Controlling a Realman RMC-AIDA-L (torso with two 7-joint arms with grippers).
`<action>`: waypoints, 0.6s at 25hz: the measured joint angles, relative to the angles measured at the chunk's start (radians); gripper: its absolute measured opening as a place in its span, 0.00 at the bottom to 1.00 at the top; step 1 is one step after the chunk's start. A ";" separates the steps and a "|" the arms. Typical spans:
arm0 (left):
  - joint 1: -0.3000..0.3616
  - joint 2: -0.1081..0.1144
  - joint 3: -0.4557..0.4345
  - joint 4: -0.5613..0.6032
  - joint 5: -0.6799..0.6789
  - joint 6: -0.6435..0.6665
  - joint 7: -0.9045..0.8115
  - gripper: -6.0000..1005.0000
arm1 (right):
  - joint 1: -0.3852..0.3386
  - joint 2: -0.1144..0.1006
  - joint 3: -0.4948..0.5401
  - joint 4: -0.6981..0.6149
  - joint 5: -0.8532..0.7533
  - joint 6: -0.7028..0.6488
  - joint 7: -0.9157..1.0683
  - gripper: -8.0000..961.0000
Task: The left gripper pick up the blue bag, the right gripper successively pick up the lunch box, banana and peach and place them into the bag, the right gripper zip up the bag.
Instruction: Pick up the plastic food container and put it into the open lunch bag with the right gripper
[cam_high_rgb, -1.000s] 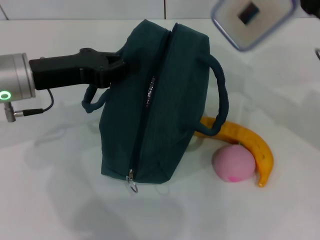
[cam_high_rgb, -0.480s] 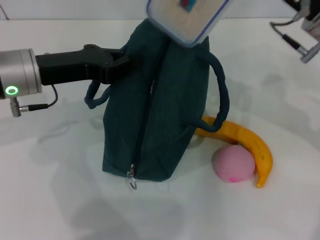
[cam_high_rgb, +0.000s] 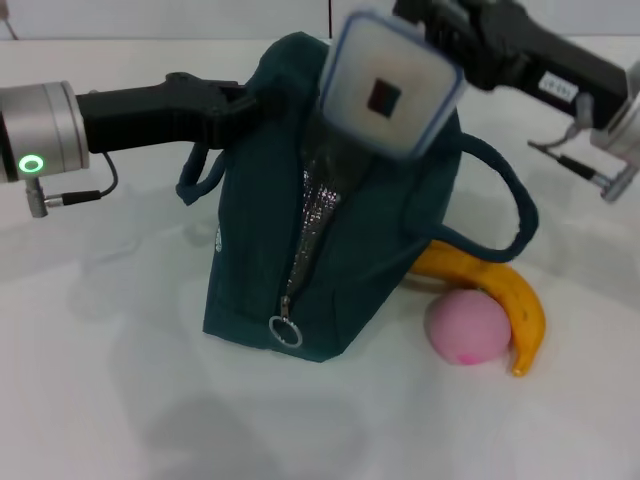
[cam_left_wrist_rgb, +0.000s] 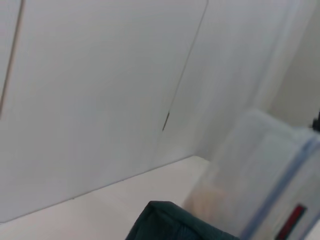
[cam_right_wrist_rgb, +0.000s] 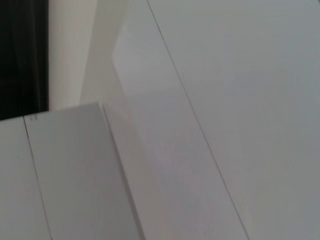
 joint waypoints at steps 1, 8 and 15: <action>-0.001 0.000 0.000 -0.002 0.000 -0.003 0.000 0.04 | -0.003 -0.001 0.000 0.003 -0.018 0.005 0.006 0.12; -0.015 0.000 0.004 -0.012 0.001 -0.019 0.008 0.04 | 0.006 0.008 -0.012 0.005 -0.089 0.083 0.037 0.12; -0.022 0.000 0.009 -0.023 0.001 -0.024 0.010 0.04 | 0.037 0.007 -0.059 0.006 -0.090 0.093 0.057 0.12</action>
